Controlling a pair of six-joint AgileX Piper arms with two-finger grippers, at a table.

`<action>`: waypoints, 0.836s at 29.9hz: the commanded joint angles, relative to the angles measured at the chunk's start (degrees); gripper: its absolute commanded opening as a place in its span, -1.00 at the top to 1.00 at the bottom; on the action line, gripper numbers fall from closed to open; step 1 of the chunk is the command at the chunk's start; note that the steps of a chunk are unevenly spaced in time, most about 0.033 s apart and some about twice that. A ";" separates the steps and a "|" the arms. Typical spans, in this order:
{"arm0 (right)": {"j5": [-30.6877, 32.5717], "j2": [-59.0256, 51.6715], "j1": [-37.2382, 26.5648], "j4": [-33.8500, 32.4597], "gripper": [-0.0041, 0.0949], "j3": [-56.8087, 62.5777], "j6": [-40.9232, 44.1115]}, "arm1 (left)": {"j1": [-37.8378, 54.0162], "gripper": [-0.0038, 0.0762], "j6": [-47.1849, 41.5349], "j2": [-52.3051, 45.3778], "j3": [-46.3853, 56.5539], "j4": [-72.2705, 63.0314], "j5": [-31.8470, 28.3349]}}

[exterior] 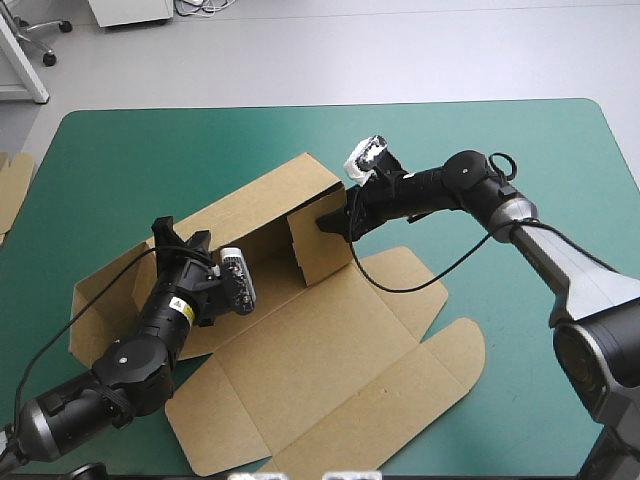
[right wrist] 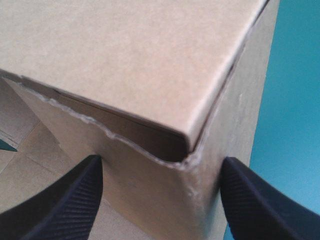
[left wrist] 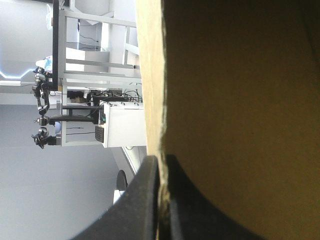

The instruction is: Fold the box

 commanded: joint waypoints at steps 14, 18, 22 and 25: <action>-8.45 0.20 5.18 2.16 -0.16 -1.59 -2.46 | -0.31 0.94 -2.24 -0.99 -1.32 3.10 -0.20; -11.46 0.20 5.19 3.90 -0.16 -1.59 -4.76 | -0.31 0.94 -2.64 -0.99 -1.32 3.10 -0.31; -15.94 0.20 5.19 4.94 -0.16 -1.59 -5.13 | -0.31 0.94 -3.84 -0.99 -1.32 3.10 0.02; -17.05 0.20 5.19 6.08 -0.15 -1.59 -5.72 | -0.31 0.94 -3.95 -0.89 -1.32 3.10 0.07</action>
